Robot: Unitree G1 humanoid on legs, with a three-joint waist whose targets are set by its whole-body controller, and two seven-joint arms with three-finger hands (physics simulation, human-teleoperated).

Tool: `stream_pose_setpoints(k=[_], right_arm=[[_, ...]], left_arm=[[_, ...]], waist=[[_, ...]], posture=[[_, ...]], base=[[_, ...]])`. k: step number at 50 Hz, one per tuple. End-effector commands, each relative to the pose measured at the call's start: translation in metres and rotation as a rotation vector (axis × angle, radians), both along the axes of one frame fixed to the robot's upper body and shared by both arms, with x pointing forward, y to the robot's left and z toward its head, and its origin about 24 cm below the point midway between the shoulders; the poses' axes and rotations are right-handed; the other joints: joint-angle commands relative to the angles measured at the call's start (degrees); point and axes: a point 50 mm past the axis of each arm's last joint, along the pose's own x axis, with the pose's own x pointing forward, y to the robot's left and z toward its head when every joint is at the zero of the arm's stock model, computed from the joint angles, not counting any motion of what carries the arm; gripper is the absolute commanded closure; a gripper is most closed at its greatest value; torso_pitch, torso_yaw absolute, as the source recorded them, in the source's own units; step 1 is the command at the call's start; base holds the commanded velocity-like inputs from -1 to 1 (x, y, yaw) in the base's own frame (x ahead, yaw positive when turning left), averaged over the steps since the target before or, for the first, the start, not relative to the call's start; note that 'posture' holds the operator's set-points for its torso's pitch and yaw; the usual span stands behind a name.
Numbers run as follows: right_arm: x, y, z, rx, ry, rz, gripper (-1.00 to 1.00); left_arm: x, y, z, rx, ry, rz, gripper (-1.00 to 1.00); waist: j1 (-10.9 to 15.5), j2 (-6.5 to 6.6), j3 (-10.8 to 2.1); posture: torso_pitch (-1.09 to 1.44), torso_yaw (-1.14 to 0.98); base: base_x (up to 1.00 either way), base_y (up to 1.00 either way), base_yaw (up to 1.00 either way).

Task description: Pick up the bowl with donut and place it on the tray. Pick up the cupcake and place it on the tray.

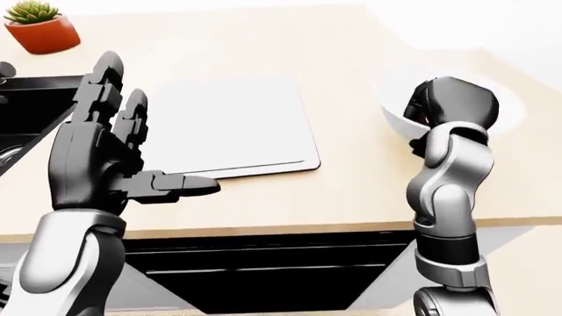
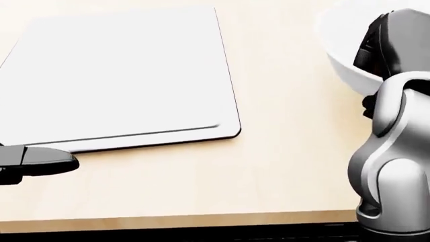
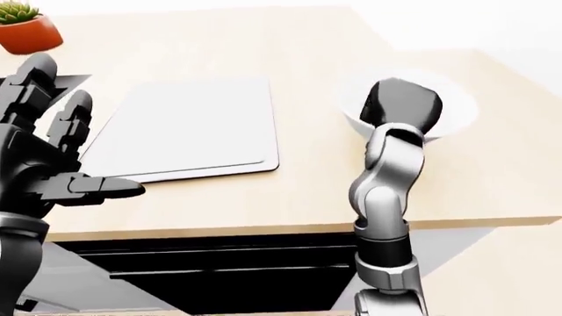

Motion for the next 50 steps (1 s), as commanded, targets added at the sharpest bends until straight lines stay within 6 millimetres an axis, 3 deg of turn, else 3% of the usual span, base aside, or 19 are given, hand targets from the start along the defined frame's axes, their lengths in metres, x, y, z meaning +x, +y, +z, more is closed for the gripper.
stream_pose_setpoints(k=[1,8,20,34,43,50], right_arm=[[-0.005,0.010,0.025,-0.055,-0.115,0.037,1.00],[-0.004,0.020,0.030,-0.076,-0.151,0.081,1.00],[-0.007,0.043,0.060,-0.088,-0.291,0.182,1.00],[0.006,0.108,0.077,-0.103,-0.392,0.398,1.00],[0.000,0.148,0.082,-0.122,-0.403,0.538,1.00],[-0.006,0.168,0.083,-0.020,-0.398,0.654,1.00]], left_arm=[[-0.004,0.000,0.010,0.013,-0.073,0.006,-1.00],[-0.006,0.001,0.011,0.012,-0.074,0.009,-1.00],[-0.007,0.003,0.009,0.012,-0.075,0.015,-1.00],[-0.011,0.006,0.011,0.010,-0.078,0.020,-1.00],[-0.012,0.008,0.011,0.007,-0.079,0.025,-1.00],[-0.012,0.009,0.011,0.008,-0.079,0.026,-1.00]], waist=[[0.1,-0.17,-1.45],[0.1,0.25,-1.13],[-0.1,0.48,-1.01],[-0.3,1.20,-0.94],[-0.4,1.62,-0.78],[-0.5,1.83,-0.77]], posture=[[0.00,0.00],[0.00,0.00],[0.00,0.00],[0.00,0.00],[0.00,0.00],[0.00,0.00]], base=[[0.00,0.00,0.00],[0.00,0.00,0.00],[0.00,0.00,0.00],[0.00,0.00,0.00],[0.00,0.00,0.00],[0.00,0.00,0.00]])
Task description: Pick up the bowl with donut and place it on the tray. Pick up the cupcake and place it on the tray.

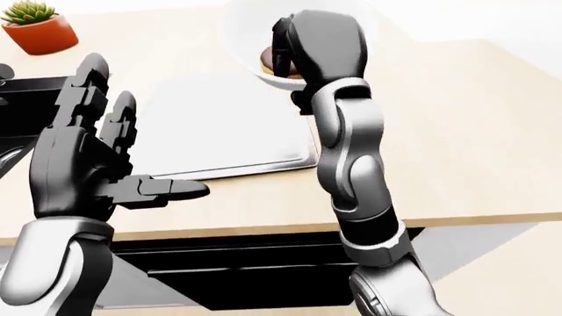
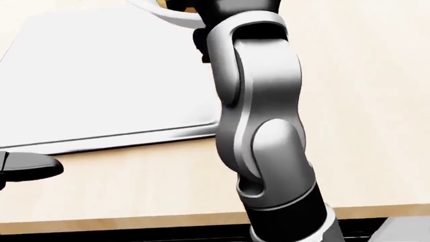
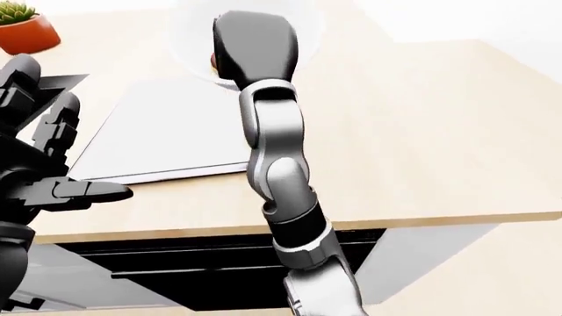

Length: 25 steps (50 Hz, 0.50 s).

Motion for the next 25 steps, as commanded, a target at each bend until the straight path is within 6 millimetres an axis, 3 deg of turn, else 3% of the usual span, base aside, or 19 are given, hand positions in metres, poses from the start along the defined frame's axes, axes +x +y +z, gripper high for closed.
stream_pose_setpoints(k=[1,10,20,25], right_arm=[[-0.009,0.004,0.016,0.028,-0.075,0.033,1.00],[-0.010,0.019,0.006,0.015,-0.044,0.079,1.00],[-0.005,0.034,-0.027,-0.021,0.066,0.136,1.00],[-0.005,0.037,-0.034,-0.034,0.097,0.141,1.00]], left_arm=[[-0.005,0.000,0.010,0.016,-0.072,0.007,-1.00],[-0.005,0.002,0.011,0.019,-0.072,0.012,-1.00],[-0.004,0.002,0.009,0.016,-0.069,0.012,-1.00],[-0.003,0.002,0.008,0.015,-0.069,0.012,-1.00]], waist=[[0.0,0.38,-1.62],[-0.1,0.52,-1.54],[-0.1,0.65,-1.65],[-0.1,0.65,-1.68]], posture=[[0.00,0.00],[0.00,0.00],[0.00,0.00],[0.00,0.00]], base=[[0.00,0.00,0.00],[0.00,0.00,0.00],[0.00,0.00,0.00],[0.00,0.00,0.00]])
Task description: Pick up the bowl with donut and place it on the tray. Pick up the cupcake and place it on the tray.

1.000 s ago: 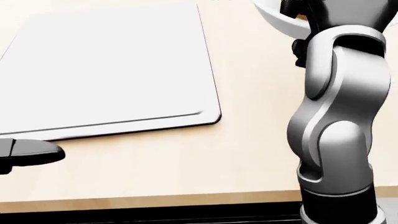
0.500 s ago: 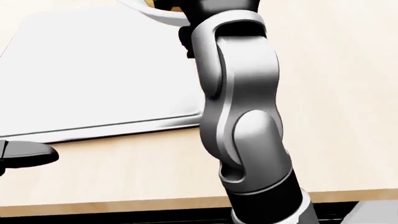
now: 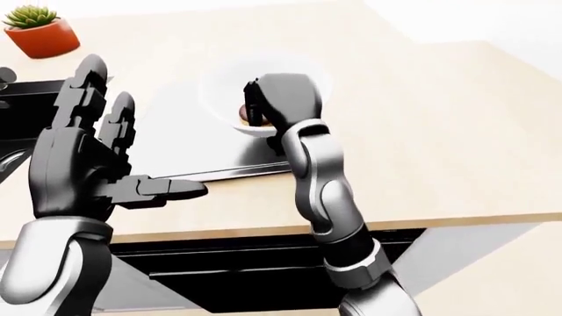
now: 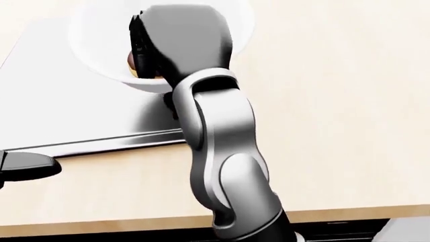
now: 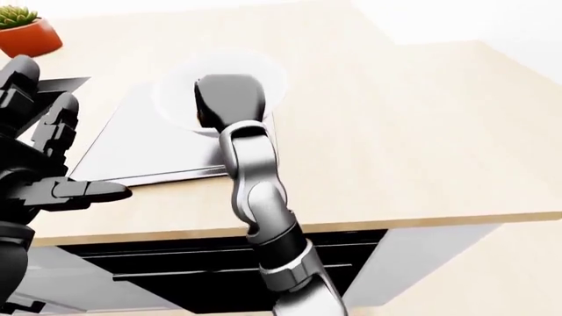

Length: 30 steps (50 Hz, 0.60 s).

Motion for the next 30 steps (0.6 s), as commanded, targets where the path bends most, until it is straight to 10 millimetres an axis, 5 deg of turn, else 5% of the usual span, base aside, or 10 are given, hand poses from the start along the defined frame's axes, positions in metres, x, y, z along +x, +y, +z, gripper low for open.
stream_pose_setpoints(k=[1,30], right_arm=[[-0.011,0.003,0.024,0.023,-0.124,0.012,1.00],[-0.013,0.015,0.008,0.023,-0.038,0.064,1.00]], left_arm=[[-0.005,0.000,0.010,0.017,-0.069,0.007,-1.00],[-0.006,0.001,0.009,0.014,-0.070,0.008,-1.00]], waist=[[-0.1,0.42,-1.65],[-0.1,0.72,-1.86]], posture=[[0.00,0.00],[0.00,0.00]], base=[[0.00,0.00,0.00],[0.00,0.00,0.00]])
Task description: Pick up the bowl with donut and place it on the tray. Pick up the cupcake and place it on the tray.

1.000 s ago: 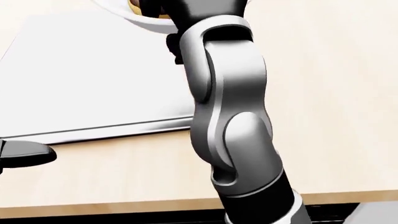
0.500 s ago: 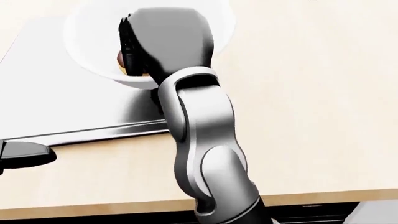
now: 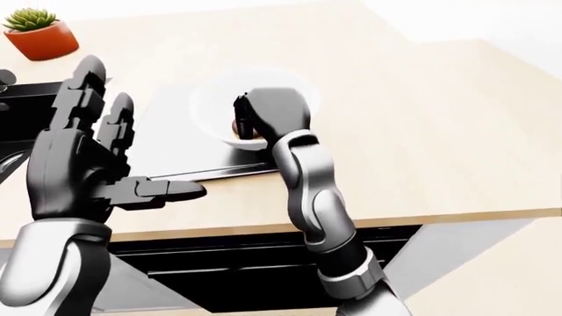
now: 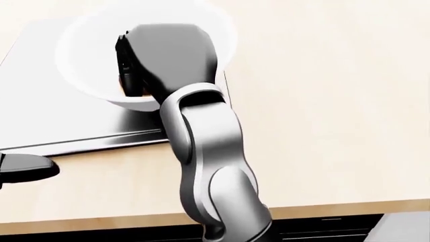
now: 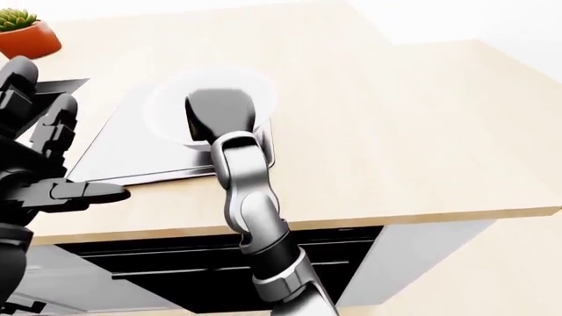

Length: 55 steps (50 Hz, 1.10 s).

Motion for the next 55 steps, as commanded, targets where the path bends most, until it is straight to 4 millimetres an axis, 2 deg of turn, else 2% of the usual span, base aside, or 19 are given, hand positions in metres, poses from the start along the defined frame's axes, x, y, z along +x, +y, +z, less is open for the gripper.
stream_pose_setpoints(k=[1,3,4,5,7,16,20,23,29,37,41,43,50,52,55], right_arm=[[-0.008,0.003,0.019,0.027,-0.095,0.013,1.00],[-0.007,0.003,0.019,0.027,-0.093,0.014,1.00],[-0.008,0.004,0.019,0.026,-0.093,0.015,0.90],[-0.008,0.004,0.018,0.026,-0.088,0.014,0.58],[-0.008,0.005,0.018,0.027,-0.087,0.017,0.56],[-0.010,0.005,0.018,0.026,-0.083,0.021,0.04],[-0.012,0.004,0.020,0.029,-0.081,0.020,-0.06],[-0.015,0.003,0.022,0.031,-0.079,0.021,-0.20],[-0.018,0.000,0.028,0.050,-0.075,0.024,-0.24],[-0.037,-0.015,0.042,0.094,-0.075,0.025,-0.11],[-0.052,-0.028,0.051,0.146,-0.083,0.024,-0.07],[-0.061,-0.038,0.059,0.193,-0.089,0.026,-0.12],[-0.074,-0.076,0.081,0.302,-0.122,-0.023,-0.11],[-0.079,-0.088,0.084,0.355,-0.118,-0.032,-0.17],[-0.082,-0.102,0.086,0.436,-0.108,-0.049,-0.44]], left_arm=[[-0.005,0.000,0.010,0.017,-0.069,0.009,-1.00],[-0.005,0.000,0.010,0.015,-0.069,0.008,-1.00],[-0.005,0.000,0.010,0.017,-0.069,0.009,-1.00],[-0.005,0.000,0.010,0.017,-0.069,0.009,-1.00],[-0.005,0.000,0.011,0.016,-0.071,0.009,-1.00],[-0.006,0.002,0.012,0.014,-0.075,0.014,-1.00],[-0.006,0.002,0.013,0.014,-0.077,0.016,-1.00],[-0.006,0.002,0.013,0.014,-0.079,0.016,-1.00],[-0.006,0.002,0.014,0.014,-0.080,0.016,-1.00],[-0.005,0.001,0.016,0.014,-0.081,0.015,-1.00],[-0.006,-0.001,0.017,0.016,-0.082,0.013,-1.00],[-0.006,-0.001,0.017,0.017,-0.082,0.012,-1.00],[-0.006,-0.003,0.020,0.022,-0.085,0.009,-1.00],[-0.007,-0.004,0.020,0.023,-0.086,0.009,-1.00],[-0.008,-0.005,0.020,0.024,-0.086,0.008,-1.00]], waist=[[0.0,0.42,-1.43],[0.0,0.44,-1.45],[0.0,0.45,-1.47],[-0.1,0.46,-1.47],[-0.1,0.49,-1.48],[-0.1,0.64,-1.53],[-0.1,0.65,-1.51],[-0.1,0.65,-1.50],[-0.1,0.70,-1.49],[-0.1,0.65,-1.40],[-0.1,0.63,-1.35],[-0.2,0.64,-1.34],[-0.2,0.42,-1.04],[-0.3,0.36,-1.02],[-0.3,0.27,-0.98]], posture=[[0.00,0.00],[0.00,0.00],[0.00,0.00],[0.00,0.00],[0.00,0.00],[0.00,0.00],[0.00,0.00],[0.00,0.00],[0.00,0.00],[0.00,0.00],[0.00,0.00],[0.00,0.00],[0.00,0.00],[0.00,0.00],[0.00,0.00]], base=[[0.00,0.00,0.00],[0.00,0.00,0.00],[0.00,0.00,0.00],[0.00,0.00,0.00],[0.00,0.00,0.00],[0.00,0.00,0.00],[0.00,0.00,0.00],[0.00,0.00,0.00],[0.00,0.00,0.00],[0.00,0.00,0.00],[0.00,0.00,0.00],[0.00,0.00,0.00],[0.00,0.00,0.00],[0.00,0.00,0.00],[0.00,0.00,0.00]])
